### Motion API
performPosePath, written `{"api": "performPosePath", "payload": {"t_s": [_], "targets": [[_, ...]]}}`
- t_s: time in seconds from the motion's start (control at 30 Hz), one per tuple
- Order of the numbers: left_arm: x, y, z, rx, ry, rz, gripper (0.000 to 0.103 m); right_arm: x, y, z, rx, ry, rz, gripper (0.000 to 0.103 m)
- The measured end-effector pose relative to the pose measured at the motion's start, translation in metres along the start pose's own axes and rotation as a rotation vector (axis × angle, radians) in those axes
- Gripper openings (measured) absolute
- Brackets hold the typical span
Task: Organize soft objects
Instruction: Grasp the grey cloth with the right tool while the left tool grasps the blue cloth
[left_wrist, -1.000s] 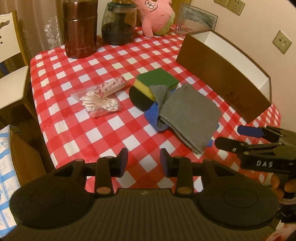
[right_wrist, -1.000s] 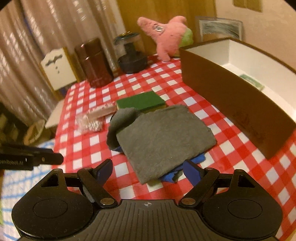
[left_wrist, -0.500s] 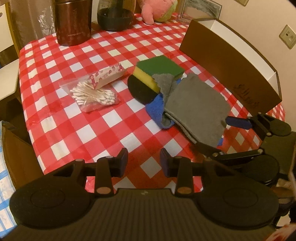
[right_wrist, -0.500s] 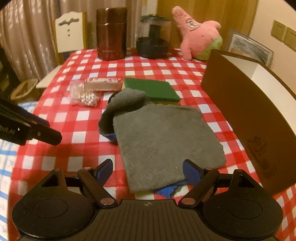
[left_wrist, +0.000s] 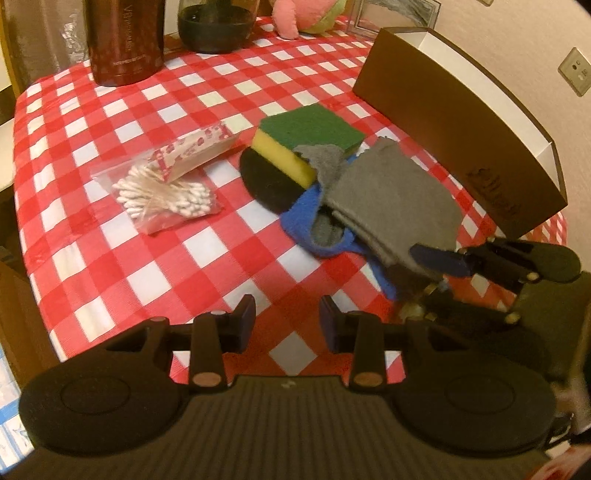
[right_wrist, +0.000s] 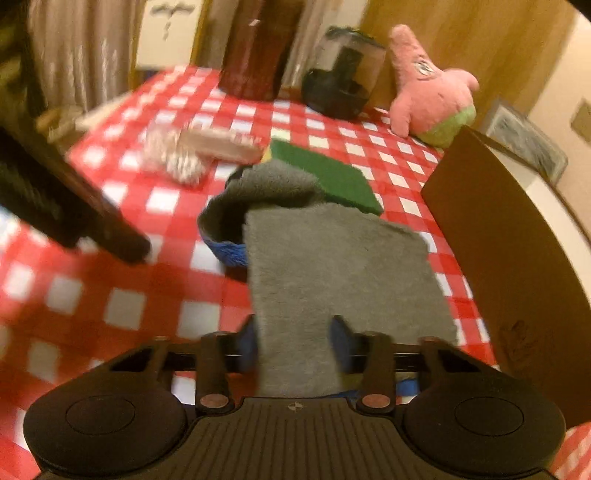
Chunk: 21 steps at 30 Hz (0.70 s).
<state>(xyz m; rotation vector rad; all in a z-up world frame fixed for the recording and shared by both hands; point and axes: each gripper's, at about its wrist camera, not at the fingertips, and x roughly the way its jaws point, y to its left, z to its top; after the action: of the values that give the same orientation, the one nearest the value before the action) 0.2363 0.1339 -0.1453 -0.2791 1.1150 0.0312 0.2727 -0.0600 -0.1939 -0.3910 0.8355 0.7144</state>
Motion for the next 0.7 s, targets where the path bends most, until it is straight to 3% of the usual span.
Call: {"api": "performPosePath", "payload": {"t_s": [0.2,0.53,0.7], "targets": [[0.007,-0.006,0.01,-0.012,-0.022,-0.051,0.035,-0.028,-0.056,0.011,0.392,-0.072,0.131,0.01],[0.027,-0.015,0.031,-0.022,-0.066,-0.064,0.036,-0.047,-0.097,0.014,0.548,-0.119,0.093,0.006],[0.038,-0.022,0.037,0.002,-0.075,-0.03,0.034,-0.056,-0.124,0.003,0.628,-0.127,0.061,0.005]]}}
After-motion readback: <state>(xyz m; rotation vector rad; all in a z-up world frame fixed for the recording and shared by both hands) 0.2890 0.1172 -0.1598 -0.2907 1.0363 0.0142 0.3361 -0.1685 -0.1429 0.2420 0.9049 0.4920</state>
